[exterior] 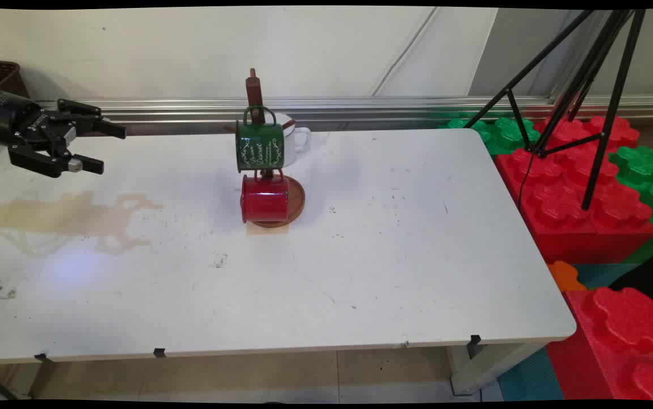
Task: Pick up the red mug from the rack
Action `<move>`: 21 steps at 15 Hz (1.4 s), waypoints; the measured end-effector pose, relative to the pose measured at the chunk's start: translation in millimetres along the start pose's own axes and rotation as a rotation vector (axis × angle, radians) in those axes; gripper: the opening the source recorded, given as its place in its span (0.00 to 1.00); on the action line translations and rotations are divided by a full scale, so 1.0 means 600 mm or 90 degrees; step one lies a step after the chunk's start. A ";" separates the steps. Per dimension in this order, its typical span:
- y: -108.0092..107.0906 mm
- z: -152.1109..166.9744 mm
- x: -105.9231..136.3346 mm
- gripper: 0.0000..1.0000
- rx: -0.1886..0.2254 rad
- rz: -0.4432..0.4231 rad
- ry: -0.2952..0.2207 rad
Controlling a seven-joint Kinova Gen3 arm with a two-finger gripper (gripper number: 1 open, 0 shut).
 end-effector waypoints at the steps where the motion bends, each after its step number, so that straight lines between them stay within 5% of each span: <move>1: 0.000 0.001 0.000 1.00 0.000 -0.001 0.001; 21: -0.006 0.041 -0.025 1.00 -0.026 -0.009 -0.014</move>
